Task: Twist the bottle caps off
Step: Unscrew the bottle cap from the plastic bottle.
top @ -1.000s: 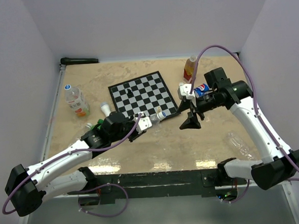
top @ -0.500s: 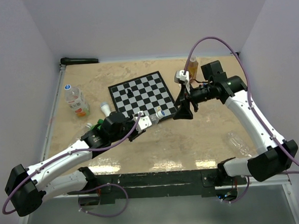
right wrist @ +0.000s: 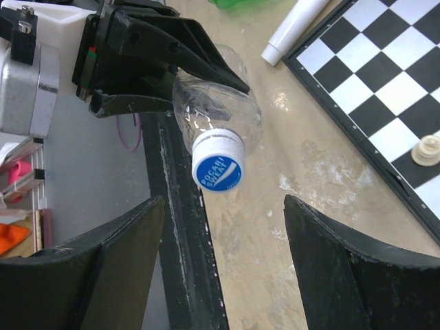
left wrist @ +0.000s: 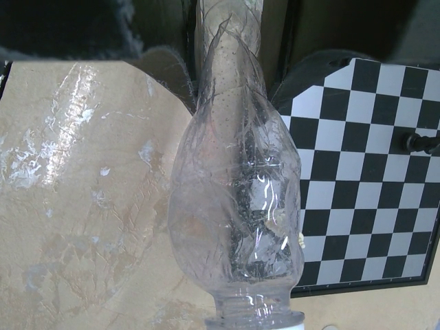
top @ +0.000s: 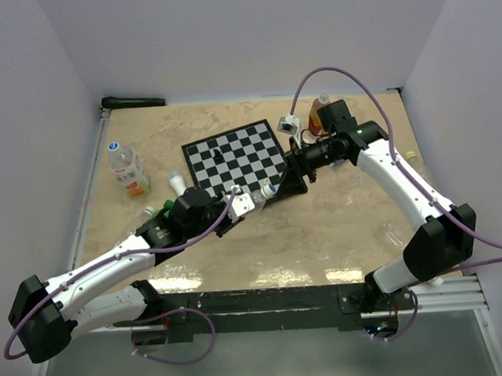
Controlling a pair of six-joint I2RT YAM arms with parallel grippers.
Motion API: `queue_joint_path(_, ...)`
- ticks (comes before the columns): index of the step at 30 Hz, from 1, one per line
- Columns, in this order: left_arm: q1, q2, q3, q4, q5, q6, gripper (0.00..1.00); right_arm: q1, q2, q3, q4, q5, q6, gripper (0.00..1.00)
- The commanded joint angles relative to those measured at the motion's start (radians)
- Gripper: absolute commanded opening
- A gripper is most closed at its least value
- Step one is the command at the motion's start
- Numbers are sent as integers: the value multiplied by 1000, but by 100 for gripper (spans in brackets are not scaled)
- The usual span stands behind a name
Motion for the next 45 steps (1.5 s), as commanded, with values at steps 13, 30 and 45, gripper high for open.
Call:
queue_joint_path(13,2,6,6,37,-4,-25,0,93,69,87,40,-25,48,59)
queue_joint_path(30,4,-9,8,35,13,-17,0,98,43,95,-113,21,-304,0)
queue_joint_path(45,4,-9,6,34,33,-15,0,101,-204,-20,-98,95,-1043,0)
